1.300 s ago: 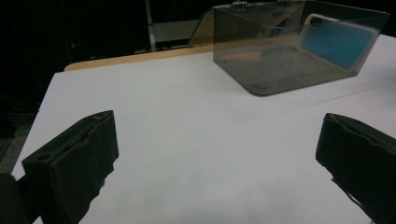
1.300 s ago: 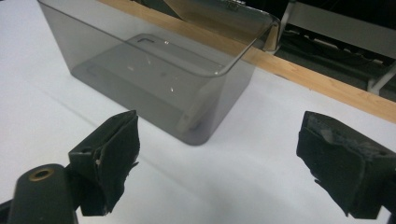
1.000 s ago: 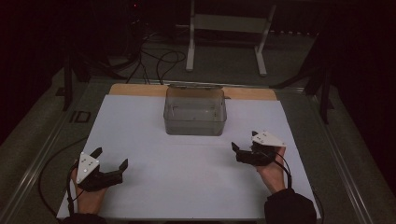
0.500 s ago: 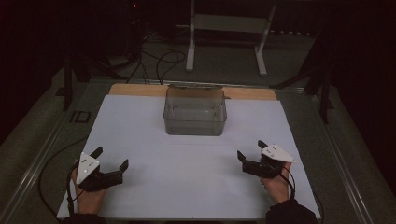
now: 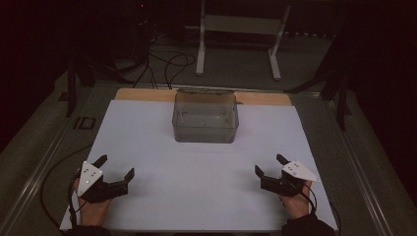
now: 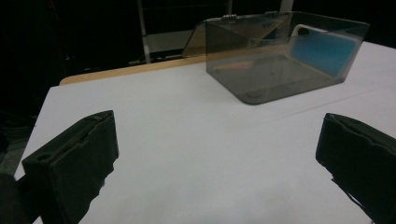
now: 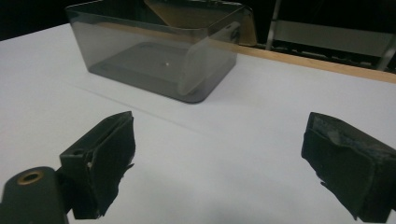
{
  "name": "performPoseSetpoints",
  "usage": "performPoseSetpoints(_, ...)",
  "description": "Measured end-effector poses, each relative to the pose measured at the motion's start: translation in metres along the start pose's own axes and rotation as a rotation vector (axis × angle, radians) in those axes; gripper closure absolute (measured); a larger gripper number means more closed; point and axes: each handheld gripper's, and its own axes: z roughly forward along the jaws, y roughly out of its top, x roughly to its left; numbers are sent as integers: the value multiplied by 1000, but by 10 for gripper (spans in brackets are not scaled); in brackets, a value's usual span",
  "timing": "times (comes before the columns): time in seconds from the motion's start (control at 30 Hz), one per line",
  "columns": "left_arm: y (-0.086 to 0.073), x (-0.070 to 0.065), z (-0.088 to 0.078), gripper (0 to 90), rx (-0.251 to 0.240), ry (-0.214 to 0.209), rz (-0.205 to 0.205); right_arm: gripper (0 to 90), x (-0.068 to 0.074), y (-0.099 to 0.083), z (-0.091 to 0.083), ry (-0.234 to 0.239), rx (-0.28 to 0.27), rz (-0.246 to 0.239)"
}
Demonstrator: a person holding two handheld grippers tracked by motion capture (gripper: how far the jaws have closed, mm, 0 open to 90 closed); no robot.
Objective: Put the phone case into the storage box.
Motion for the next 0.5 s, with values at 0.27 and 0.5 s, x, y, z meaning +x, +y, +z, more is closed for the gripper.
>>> performPoseSetpoints(0.27,-1,1,1,3,11,5,-2,98,1,0,-2,0,-13,9)
performPoseSetpoints(0.5,-2,-3,5,2,30,2,13,98,3,-1,0,11,3,-1)
